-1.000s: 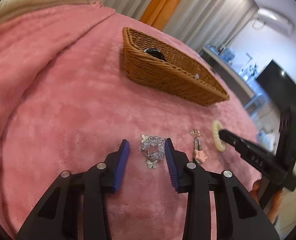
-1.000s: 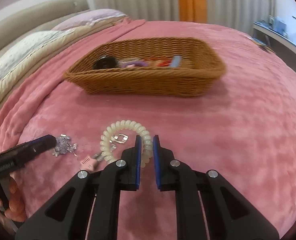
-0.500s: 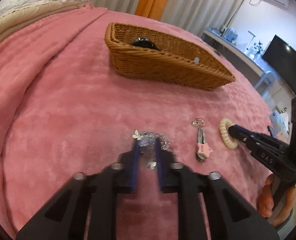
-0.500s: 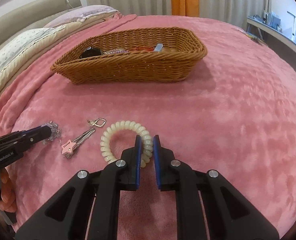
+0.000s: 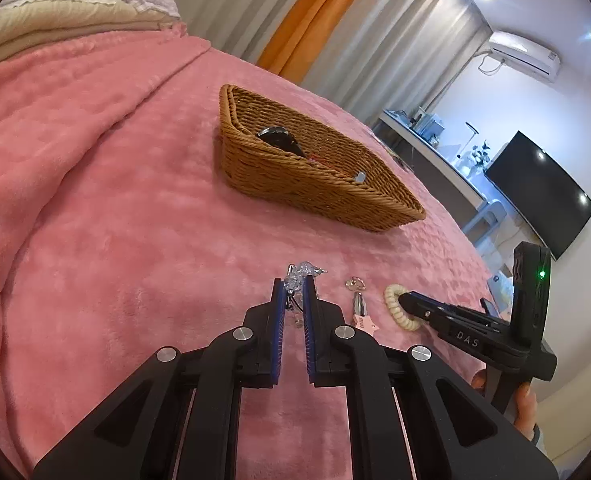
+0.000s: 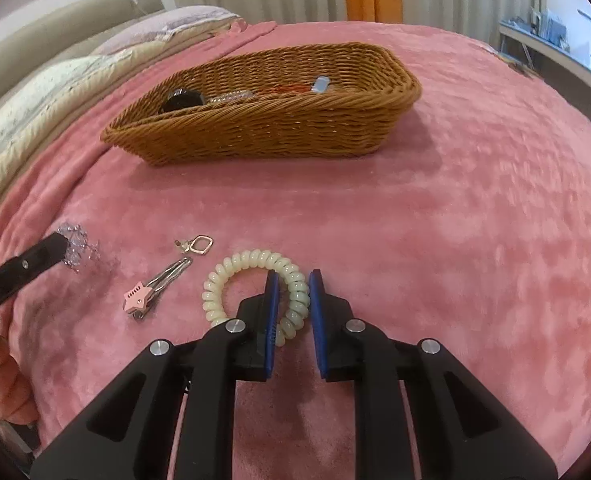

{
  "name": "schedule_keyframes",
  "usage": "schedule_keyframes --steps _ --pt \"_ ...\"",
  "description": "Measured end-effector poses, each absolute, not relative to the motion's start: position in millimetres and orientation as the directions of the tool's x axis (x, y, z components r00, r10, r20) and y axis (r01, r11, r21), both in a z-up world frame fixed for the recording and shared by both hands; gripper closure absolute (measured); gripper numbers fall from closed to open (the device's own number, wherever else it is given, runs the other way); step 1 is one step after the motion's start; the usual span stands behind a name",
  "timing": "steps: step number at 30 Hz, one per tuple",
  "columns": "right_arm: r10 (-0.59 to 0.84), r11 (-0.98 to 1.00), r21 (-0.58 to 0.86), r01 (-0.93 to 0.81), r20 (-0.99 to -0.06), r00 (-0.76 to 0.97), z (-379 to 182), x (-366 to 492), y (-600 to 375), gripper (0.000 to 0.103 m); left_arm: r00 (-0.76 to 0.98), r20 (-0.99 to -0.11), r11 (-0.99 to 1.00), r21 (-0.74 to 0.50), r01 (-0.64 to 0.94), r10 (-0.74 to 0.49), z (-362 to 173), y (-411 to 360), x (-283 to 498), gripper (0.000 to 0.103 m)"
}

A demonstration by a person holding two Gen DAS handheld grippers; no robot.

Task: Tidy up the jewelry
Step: 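Carry bracelet and cream hair tie into the basket while both tools open to release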

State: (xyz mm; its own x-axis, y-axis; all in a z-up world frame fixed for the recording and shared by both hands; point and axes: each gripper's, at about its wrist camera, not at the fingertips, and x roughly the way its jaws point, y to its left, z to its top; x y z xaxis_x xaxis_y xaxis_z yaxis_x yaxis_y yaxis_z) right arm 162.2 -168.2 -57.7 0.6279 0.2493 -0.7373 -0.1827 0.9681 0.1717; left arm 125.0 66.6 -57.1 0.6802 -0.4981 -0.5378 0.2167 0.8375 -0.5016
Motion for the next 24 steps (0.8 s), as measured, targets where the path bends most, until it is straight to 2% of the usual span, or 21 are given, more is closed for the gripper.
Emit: schedule_keyframes --steps 5,14,19,24 --pt "0.284 0.958 0.176 -0.226 -0.687 0.669 -39.8 147.6 -165.4 0.094 0.699 -0.519 0.843 -0.483 0.236 -0.492 -44.1 66.8 118.4 0.096" --pt "0.308 0.951 0.188 -0.244 -0.566 0.765 30.9 144.6 -184.8 0.094 0.759 -0.423 0.857 -0.382 0.346 -0.495 25.7 41.2 116.9 0.096" --pt "0.280 0.960 0.169 -0.224 -0.524 0.804 66.7 177.5 -194.3 0.094 0.782 -0.361 0.854 -0.331 0.401 -0.507 68.0 24.2 142.8 0.096" --pt "0.268 0.962 0.191 -0.197 -0.510 0.817 77.0 219.8 -198.3 0.094 0.793 -0.342 0.857 -0.315 0.408 -0.503 80.7 8.3 183.0 0.096"
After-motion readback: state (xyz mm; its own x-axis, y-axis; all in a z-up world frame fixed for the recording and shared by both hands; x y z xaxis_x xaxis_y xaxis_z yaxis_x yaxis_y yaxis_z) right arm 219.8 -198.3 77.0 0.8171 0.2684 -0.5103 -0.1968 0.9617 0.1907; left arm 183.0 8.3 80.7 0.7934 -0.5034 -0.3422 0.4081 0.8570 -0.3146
